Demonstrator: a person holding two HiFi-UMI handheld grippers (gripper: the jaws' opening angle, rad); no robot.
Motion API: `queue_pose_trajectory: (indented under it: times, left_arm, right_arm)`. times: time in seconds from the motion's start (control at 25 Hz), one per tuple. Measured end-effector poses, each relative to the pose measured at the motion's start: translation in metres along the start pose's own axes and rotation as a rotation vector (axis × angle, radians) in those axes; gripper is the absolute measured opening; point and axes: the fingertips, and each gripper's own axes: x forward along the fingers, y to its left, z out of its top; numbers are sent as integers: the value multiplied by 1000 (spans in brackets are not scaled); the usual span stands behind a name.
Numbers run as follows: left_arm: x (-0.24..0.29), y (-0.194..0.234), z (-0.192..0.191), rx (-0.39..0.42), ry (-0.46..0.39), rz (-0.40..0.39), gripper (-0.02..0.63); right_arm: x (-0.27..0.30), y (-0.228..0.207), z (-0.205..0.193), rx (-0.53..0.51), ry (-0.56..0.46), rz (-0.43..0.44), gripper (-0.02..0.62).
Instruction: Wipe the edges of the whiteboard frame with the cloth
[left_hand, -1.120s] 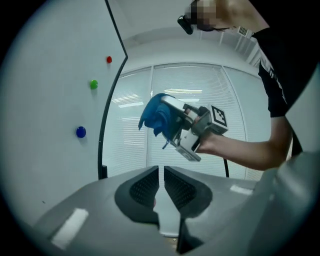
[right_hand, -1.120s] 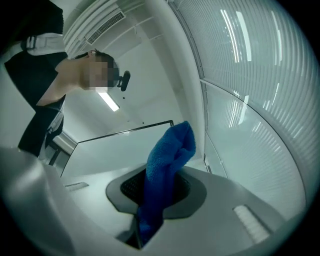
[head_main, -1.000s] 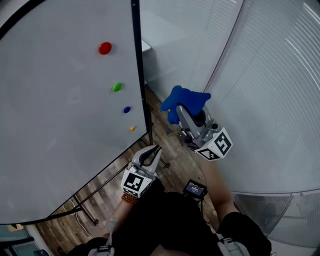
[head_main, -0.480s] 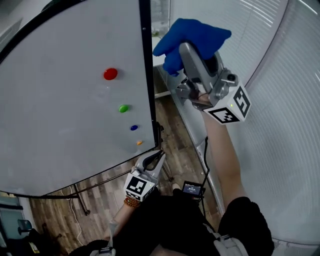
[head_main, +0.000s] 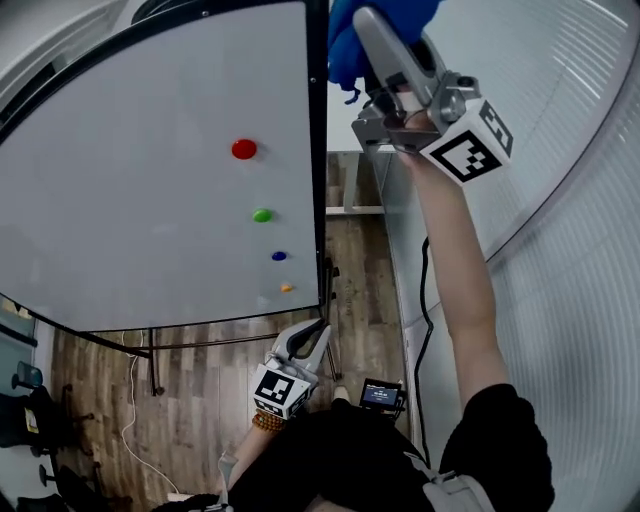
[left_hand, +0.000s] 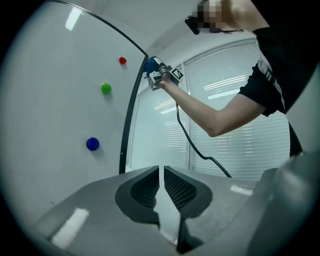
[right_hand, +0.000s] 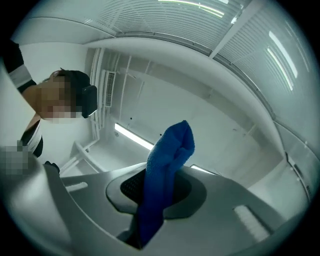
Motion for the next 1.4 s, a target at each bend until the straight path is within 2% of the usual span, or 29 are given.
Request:
queue_pose_trajectory:
  times: [0.28,0.44,0.56,0.76,1.16,1.4]
  left_arm:
    - [-10,21,0,27,-21,31,130]
    - [-8,41,6,50,-35,37,126]
    - [-6,45,12,45,-33,15,124]
    - [-7,41,12,27,-17,-25,124]
    - [-27,58,25,23,-27,-29,123]
    - [-24,61,24,28,-31,-34,123]
  right_arm:
    - [20,9,-4,-16,10,16,87]
    - [27,7,-5,-71,44,21,89]
    - [36,1,-5,-102,74,4,89]
    - [34,0,-1,-123,57,-45,87]
    - [43,11,5,-177,58,-89,84]
    - [34,10,1,-151,38,-90,83]
